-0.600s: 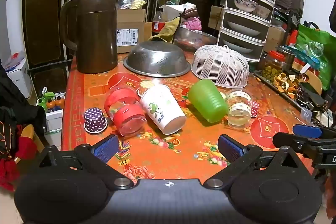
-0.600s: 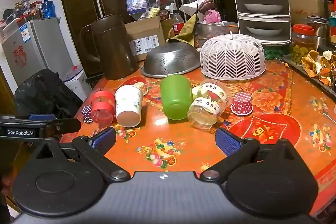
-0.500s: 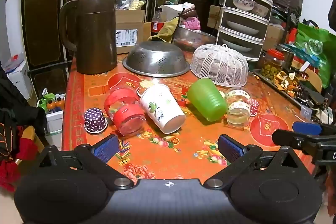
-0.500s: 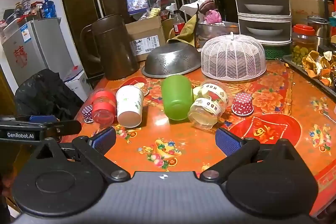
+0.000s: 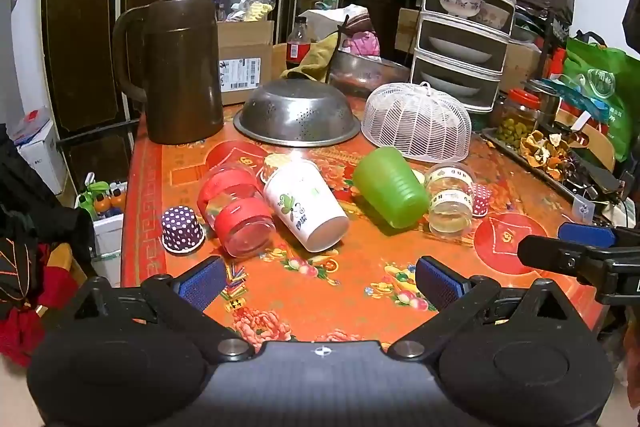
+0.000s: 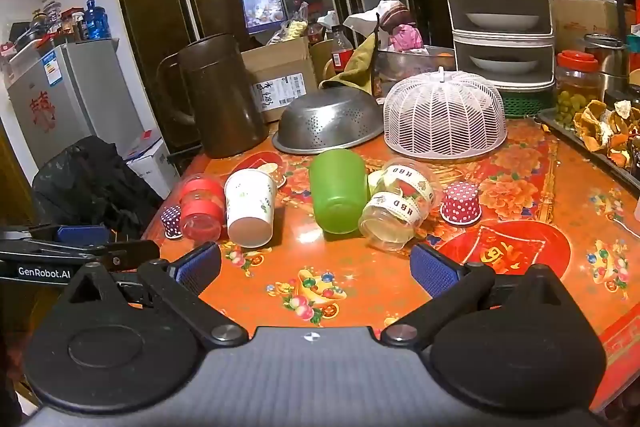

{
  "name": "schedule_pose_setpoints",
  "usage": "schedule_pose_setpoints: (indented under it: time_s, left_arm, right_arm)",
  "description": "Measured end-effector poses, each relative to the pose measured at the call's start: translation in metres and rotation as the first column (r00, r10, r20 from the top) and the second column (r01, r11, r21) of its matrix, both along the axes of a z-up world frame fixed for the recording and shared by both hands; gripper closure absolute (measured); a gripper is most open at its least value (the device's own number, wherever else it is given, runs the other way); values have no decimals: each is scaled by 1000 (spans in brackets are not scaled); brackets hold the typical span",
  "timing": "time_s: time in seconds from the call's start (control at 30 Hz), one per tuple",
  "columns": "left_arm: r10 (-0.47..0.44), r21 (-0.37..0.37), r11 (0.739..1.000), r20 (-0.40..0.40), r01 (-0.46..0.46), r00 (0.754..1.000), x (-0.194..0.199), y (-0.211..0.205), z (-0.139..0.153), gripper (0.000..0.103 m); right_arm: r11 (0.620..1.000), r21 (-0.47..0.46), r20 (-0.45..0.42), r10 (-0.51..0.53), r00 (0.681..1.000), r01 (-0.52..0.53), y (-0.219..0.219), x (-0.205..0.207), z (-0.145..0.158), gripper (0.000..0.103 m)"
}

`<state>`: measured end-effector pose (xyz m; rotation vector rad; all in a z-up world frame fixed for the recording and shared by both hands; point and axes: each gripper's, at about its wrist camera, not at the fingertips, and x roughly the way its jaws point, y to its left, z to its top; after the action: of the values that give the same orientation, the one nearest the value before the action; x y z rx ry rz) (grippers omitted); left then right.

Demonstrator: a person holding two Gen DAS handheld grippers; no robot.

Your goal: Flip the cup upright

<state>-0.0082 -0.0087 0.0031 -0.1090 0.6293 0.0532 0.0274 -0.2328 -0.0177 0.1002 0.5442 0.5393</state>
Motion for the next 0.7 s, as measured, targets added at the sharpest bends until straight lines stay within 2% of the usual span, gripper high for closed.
schedule_pose_setpoints:
  time_s: [0.7]
  left_arm:
    - [3,6,1000,8,-3,1000,-2,-5,3,1]
  right_arm:
    - [1000,-3,-7,19,1000,-19,-4,1,-4,1]
